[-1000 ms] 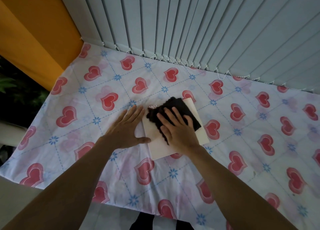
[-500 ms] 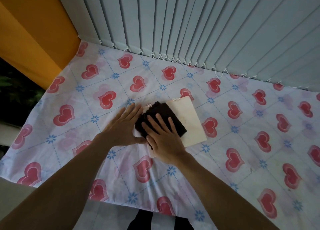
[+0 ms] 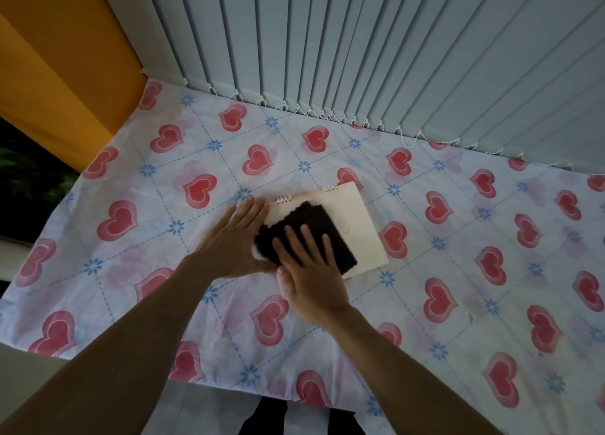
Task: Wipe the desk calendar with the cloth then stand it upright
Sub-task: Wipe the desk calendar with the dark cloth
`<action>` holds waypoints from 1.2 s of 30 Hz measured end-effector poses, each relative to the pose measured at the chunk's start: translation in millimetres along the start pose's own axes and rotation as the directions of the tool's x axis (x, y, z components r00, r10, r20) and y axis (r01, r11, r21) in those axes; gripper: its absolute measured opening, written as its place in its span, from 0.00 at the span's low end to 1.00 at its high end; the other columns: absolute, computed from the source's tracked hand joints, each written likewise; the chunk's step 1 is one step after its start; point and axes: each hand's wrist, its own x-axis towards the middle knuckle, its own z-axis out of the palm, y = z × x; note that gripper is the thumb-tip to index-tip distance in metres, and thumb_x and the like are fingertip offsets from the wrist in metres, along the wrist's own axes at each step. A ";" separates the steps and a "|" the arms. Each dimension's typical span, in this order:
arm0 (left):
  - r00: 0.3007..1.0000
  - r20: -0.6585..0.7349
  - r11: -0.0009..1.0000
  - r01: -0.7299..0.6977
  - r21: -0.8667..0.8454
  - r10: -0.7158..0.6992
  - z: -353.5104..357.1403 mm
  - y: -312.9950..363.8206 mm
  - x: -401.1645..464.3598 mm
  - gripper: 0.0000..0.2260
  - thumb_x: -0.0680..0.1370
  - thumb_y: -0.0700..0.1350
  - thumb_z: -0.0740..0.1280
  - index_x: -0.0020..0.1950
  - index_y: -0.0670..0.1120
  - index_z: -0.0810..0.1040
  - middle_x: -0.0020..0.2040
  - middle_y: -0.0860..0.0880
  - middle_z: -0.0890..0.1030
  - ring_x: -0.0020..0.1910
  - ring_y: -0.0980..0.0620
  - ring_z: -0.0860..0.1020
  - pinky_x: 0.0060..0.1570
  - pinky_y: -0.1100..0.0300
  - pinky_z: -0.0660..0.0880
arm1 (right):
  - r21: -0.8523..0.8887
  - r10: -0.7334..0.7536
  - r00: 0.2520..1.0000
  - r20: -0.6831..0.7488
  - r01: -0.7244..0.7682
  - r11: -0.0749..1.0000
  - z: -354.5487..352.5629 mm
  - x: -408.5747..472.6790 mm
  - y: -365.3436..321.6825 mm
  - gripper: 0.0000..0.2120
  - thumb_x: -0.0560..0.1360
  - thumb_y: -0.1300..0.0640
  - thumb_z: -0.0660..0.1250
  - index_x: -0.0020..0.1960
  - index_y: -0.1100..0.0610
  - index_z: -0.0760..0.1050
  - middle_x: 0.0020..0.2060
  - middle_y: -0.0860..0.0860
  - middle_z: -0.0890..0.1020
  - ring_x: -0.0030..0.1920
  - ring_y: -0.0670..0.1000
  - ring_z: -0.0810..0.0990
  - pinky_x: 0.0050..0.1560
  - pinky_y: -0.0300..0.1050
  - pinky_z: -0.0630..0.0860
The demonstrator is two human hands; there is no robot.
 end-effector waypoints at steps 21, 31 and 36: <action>1.000 -0.005 0.999 -0.020 -0.051 0.019 -1.3 2.5 -0.4 0.57 0.61 0.81 0.52 0.77 0.46 0.39 0.77 0.50 0.38 0.75 0.54 0.36 0.73 0.54 0.38 | -0.012 -0.103 0.994 0.034 0.104 0.995 -0.6 -12.5 11.7 0.24 0.83 0.46 0.48 0.78 0.49 0.59 0.79 0.50 0.59 0.80 0.54 0.50 0.78 0.61 0.47; 1.000 0.007 0.996 0.018 -0.090 -0.018 2.2 1.8 -0.2 0.59 0.59 0.81 0.55 0.77 0.48 0.37 0.77 0.52 0.36 0.74 0.56 0.34 0.74 0.53 0.39 | -0.078 0.225 0.974 0.019 -0.223 0.972 -20.0 30.3 60.2 0.26 0.83 0.45 0.44 0.80 0.48 0.50 0.81 0.51 0.52 0.80 0.56 0.45 0.77 0.62 0.43; 1.000 -0.008 0.996 0.026 -0.086 -0.027 1.9 3.6 -0.5 0.58 0.59 0.82 0.54 0.76 0.49 0.37 0.77 0.53 0.37 0.75 0.56 0.35 0.74 0.54 0.40 | -0.050 0.001 0.999 0.052 0.002 0.999 -12.2 42.3 15.6 0.26 0.82 0.45 0.47 0.79 0.50 0.58 0.79 0.52 0.59 0.79 0.58 0.51 0.76 0.64 0.48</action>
